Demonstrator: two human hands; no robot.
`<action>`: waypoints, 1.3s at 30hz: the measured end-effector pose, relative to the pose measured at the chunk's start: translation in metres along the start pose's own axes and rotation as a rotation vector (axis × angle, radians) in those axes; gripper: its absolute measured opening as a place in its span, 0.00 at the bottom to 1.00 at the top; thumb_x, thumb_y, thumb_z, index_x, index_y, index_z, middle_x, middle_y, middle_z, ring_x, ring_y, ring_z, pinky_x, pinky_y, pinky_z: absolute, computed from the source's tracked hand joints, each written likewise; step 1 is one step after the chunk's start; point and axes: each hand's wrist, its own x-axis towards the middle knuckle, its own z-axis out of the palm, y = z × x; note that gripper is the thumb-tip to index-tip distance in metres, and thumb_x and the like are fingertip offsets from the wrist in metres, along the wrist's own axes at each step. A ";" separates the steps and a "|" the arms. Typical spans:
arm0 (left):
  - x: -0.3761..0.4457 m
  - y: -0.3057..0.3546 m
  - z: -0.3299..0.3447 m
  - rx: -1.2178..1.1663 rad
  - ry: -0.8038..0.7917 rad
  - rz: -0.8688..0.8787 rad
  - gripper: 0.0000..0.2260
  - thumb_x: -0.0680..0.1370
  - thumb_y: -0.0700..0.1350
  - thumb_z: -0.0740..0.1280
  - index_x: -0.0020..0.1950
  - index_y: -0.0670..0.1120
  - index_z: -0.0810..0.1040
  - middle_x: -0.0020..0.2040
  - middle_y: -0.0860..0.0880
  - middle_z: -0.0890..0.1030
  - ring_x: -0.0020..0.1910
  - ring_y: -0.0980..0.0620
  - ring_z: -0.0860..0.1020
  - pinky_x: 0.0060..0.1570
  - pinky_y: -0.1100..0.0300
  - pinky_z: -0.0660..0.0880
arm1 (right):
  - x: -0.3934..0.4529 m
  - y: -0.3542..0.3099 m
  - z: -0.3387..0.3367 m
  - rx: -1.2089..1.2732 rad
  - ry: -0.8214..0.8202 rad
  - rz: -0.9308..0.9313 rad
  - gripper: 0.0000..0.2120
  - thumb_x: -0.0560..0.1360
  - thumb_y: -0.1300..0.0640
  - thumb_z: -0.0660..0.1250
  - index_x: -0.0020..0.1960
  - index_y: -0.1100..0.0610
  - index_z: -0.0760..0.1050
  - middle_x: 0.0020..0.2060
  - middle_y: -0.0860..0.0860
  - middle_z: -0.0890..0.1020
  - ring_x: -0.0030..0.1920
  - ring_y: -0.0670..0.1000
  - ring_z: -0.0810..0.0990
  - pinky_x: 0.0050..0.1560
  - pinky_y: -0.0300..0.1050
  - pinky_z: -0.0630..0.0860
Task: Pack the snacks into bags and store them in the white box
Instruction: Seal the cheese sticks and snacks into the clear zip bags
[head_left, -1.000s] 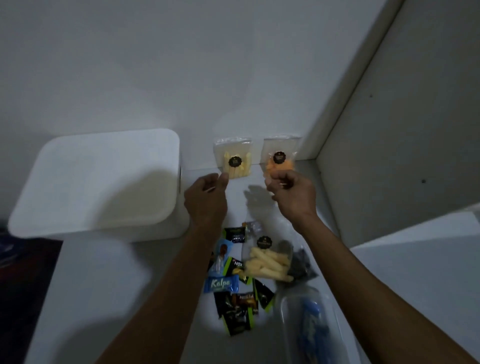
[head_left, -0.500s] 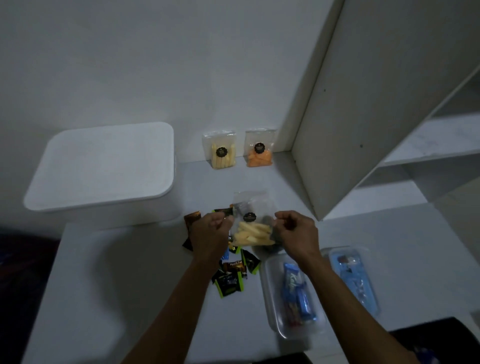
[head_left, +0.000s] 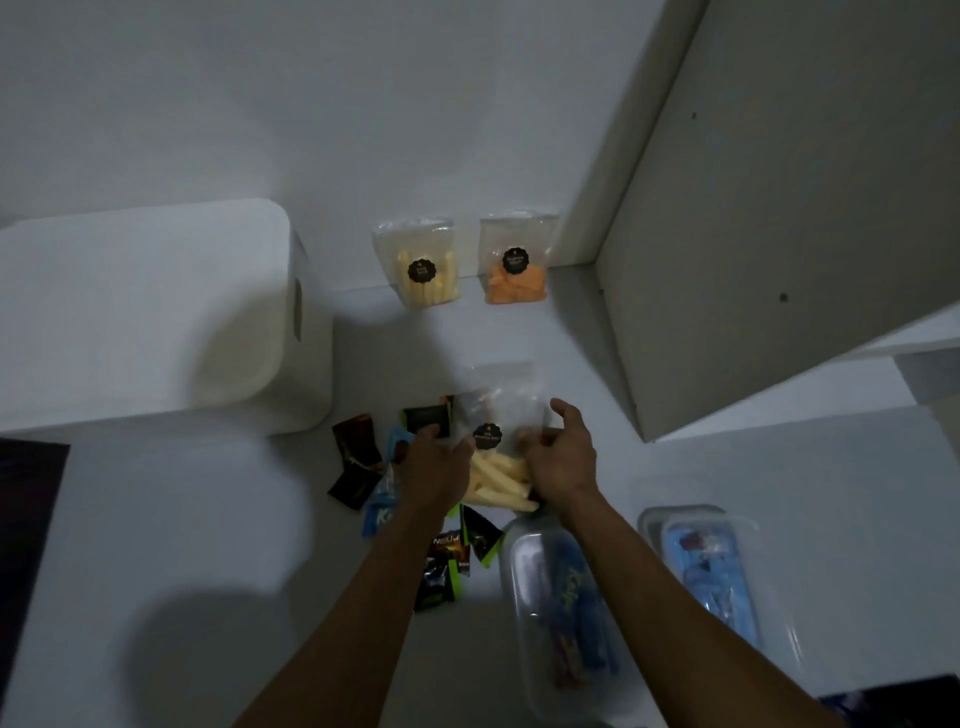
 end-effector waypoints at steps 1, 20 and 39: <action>0.002 0.000 0.002 -0.042 0.009 -0.021 0.30 0.76 0.55 0.70 0.72 0.40 0.68 0.63 0.41 0.78 0.60 0.42 0.77 0.61 0.49 0.74 | 0.003 0.000 0.001 0.024 -0.001 0.009 0.26 0.76 0.58 0.69 0.71 0.51 0.66 0.39 0.47 0.80 0.46 0.51 0.81 0.54 0.48 0.79; -0.087 0.071 -0.096 -0.654 0.082 0.412 0.03 0.78 0.45 0.69 0.46 0.47 0.81 0.39 0.50 0.84 0.41 0.53 0.82 0.45 0.50 0.80 | -0.079 -0.077 -0.055 0.284 -0.347 -0.389 0.17 0.72 0.66 0.73 0.59 0.57 0.78 0.46 0.57 0.85 0.48 0.50 0.83 0.52 0.48 0.81; -0.194 0.052 -0.149 -0.608 0.162 0.695 0.03 0.78 0.43 0.69 0.47 0.45 0.83 0.40 0.49 0.84 0.42 0.55 0.81 0.52 0.43 0.80 | -0.188 -0.165 -0.060 -0.506 -0.198 -0.999 0.07 0.74 0.47 0.71 0.48 0.49 0.83 0.45 0.45 0.85 0.49 0.45 0.81 0.52 0.52 0.79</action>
